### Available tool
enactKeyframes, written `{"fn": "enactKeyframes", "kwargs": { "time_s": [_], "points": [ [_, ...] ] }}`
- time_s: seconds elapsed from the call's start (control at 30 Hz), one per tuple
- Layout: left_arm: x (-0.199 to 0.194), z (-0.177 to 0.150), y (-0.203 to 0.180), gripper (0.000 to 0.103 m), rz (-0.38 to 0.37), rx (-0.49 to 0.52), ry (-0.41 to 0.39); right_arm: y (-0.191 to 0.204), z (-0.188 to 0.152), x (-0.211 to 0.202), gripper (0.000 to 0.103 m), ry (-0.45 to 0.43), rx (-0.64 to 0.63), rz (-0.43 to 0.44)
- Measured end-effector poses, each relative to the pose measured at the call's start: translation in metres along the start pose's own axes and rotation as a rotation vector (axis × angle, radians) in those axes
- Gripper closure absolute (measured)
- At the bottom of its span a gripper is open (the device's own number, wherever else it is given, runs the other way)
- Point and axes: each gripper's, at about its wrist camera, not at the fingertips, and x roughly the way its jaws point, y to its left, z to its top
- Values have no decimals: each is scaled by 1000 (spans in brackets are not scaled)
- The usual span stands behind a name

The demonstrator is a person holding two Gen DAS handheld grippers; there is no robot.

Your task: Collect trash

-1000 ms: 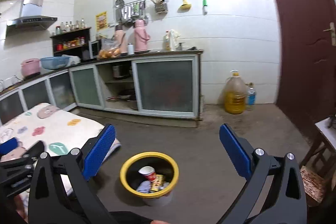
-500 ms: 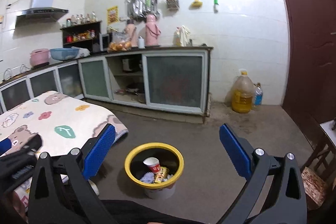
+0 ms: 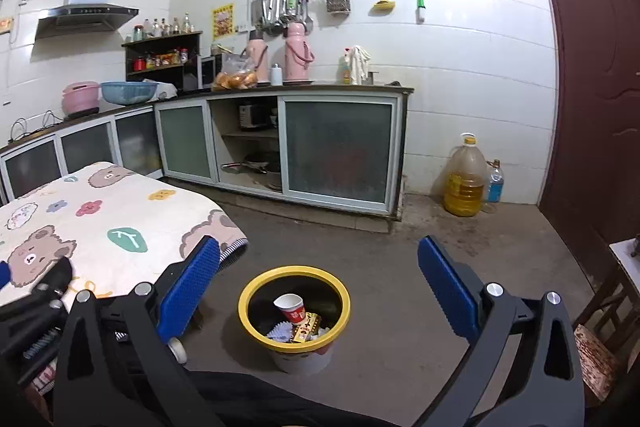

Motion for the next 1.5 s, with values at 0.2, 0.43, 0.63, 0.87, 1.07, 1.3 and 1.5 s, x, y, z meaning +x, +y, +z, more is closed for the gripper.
{"fn": "enactKeyframes", "kwargs": {
  "time_s": [0.2,0.43,0.63,0.87,1.07,1.3,1.5],
  "points": [
    [-9,5,4,8,28,-16,-42,5,-2,-1,8,-7,-9,-19],
    [-9,6,6,8,33,-30,-31,8,-4,2,8,4,-19,-24],
    [-9,7,7,8,42,-42,-24,10,-5,6,8,25,-22,-29],
    [-8,7,7,8,30,-46,-17,12,-7,9,8,44,-25,-34],
    [-8,6,8,8,22,-47,-18,12,-8,10,8,45,-28,-34],
    [-7,6,8,8,28,-54,-13,12,-10,10,8,48,-29,-35],
    [-5,5,8,8,28,-58,-6,11,-11,12,8,54,-33,-35]
  ]
}}
